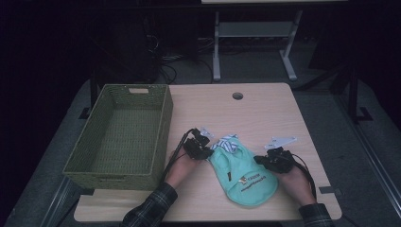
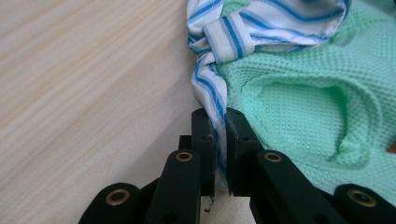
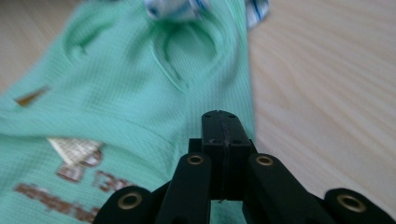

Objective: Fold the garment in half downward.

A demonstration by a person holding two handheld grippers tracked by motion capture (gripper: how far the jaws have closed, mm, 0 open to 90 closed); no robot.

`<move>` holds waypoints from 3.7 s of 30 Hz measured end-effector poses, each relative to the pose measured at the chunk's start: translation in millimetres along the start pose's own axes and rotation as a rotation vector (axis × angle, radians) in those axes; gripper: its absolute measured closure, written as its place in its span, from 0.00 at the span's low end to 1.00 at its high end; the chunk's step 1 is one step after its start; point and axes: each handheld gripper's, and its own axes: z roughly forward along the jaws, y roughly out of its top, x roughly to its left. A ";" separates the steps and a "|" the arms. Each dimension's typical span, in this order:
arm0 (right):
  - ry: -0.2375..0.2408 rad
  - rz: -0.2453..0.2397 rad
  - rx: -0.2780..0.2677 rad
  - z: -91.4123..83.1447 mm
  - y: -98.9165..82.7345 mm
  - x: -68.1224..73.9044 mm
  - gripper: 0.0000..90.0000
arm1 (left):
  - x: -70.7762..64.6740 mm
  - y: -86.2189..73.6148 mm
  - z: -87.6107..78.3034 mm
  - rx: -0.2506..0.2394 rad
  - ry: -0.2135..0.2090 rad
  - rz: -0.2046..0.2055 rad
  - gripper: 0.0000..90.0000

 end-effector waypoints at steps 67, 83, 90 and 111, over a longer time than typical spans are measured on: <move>0.079 -0.062 0.064 14.2 -1.5 30.7 0.99 | -34.8 28.3 -72.2 -0.273 -0.052 0.178 0.92; 0.051 -0.035 0.038 -1.7 -6.5 19.6 0.99 | -59.6 25.7 -50.8 -0.220 -0.188 0.262 0.92; 0.028 -0.007 0.011 -13.2 -11.7 10.8 0.99 | -72.0 22.9 -36.2 -0.174 -0.222 0.303 0.92; 0.006 0.005 -0.020 -24.0 -12.0 3.4 0.99 | -69.1 29.2 -40.5 -0.226 -0.337 0.244 0.75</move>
